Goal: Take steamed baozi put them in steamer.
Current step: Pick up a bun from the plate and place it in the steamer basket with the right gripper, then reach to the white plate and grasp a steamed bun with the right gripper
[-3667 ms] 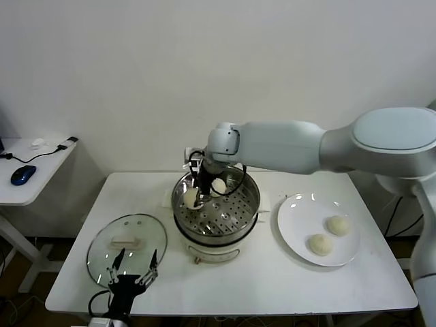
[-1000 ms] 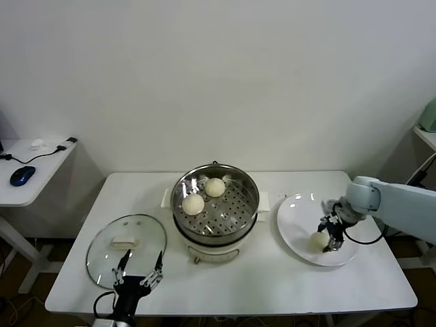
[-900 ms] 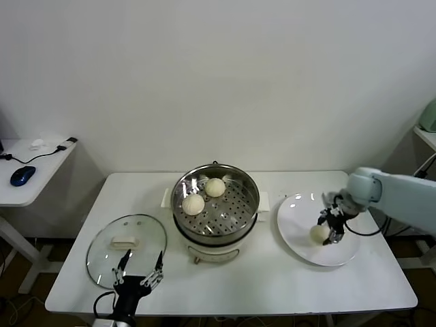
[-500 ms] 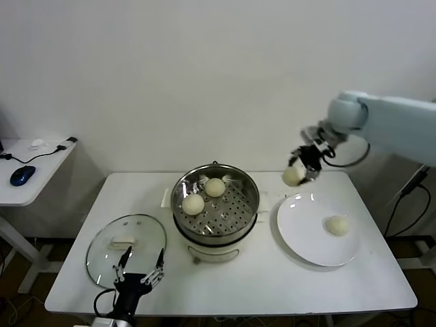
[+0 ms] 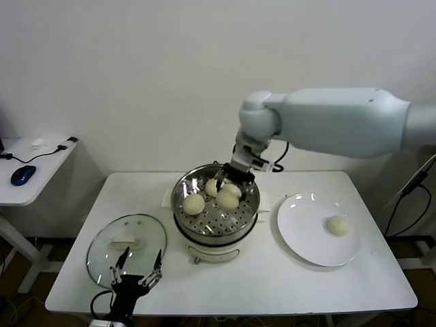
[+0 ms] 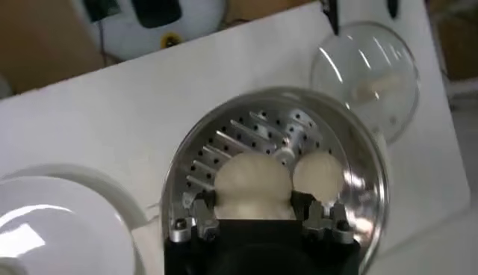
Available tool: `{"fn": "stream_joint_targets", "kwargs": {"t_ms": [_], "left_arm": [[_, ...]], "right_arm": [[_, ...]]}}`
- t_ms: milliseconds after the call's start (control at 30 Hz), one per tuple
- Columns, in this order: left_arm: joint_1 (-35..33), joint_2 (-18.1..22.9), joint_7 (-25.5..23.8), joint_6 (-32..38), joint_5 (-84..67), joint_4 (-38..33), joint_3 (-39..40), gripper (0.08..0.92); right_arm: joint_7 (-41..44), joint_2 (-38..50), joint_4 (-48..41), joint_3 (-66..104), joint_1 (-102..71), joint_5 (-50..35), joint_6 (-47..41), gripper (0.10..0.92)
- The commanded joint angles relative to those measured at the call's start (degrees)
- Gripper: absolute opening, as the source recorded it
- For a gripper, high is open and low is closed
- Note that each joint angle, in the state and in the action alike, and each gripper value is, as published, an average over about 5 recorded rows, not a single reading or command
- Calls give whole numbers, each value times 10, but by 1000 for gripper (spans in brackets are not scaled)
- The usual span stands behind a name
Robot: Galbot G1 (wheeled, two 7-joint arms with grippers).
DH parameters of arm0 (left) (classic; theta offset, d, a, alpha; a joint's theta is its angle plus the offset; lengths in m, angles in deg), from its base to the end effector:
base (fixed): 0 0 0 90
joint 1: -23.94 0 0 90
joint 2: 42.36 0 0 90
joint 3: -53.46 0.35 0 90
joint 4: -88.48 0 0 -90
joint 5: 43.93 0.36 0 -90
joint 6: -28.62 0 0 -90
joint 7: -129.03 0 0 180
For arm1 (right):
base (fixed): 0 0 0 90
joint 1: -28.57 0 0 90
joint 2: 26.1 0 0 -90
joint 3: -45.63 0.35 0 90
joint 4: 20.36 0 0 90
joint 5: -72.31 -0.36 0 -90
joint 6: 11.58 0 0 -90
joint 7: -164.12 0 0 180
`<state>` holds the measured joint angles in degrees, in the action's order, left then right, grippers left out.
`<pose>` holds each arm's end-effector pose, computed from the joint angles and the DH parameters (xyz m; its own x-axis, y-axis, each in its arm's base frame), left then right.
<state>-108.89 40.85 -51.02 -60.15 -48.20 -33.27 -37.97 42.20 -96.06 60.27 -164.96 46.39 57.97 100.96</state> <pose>0.1167 0.0266 -0.3243 -0.9842 0.0428 0.1718 0.0488 0.9983 0.0306 0.5205 0.1472 -0.0225 -0.0268 -0.1843 0.9825 -0.2446 -0.9518 -0.1852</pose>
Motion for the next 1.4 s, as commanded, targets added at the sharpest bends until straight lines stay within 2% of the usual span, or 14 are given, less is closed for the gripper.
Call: {"fn": "stream_joint_targets", "kwargs": {"t_ms": [33, 433, 533, 633, 767, 933, 1033, 1200, 1400], "left_arm": [[-3, 0, 0, 2, 0, 2, -3, 823], [-3, 2, 2, 4, -1, 7, -7, 823], [-2, 2, 2, 3, -1, 6, -8, 823], [-2, 2, 2, 3, 0, 6, -8, 823], [-2, 3, 2, 3, 2, 4, -5, 823], [-2, 4, 1, 4, 3, 2, -4, 823], [-2, 4, 1, 4, 3, 1, -4, 823], [1, 5, -2, 4, 3, -1, -2, 823], [6, 15, -8, 1, 9, -1, 1, 823]], "right_arm": [[-17, -65, -71, 29, -122, 144, 114, 670], [-23, -79, -116, 35, -155, 124, 112, 671], [-28, -78, -122, 42, -152, 124, 115, 697], [-18, -74, -125, 47, -137, 112, 120, 762], [22, -58, -126, 46, -89, 66, 129, 817], [84, -11, -149, 8, -9, -56, 125, 822], [94, 36, -185, -48, 43, -126, 84, 823], [70, 153, -185, -151, 105, -200, -126, 823], [51, 283, -147, -223, 71, -168, -200, 823]]}}
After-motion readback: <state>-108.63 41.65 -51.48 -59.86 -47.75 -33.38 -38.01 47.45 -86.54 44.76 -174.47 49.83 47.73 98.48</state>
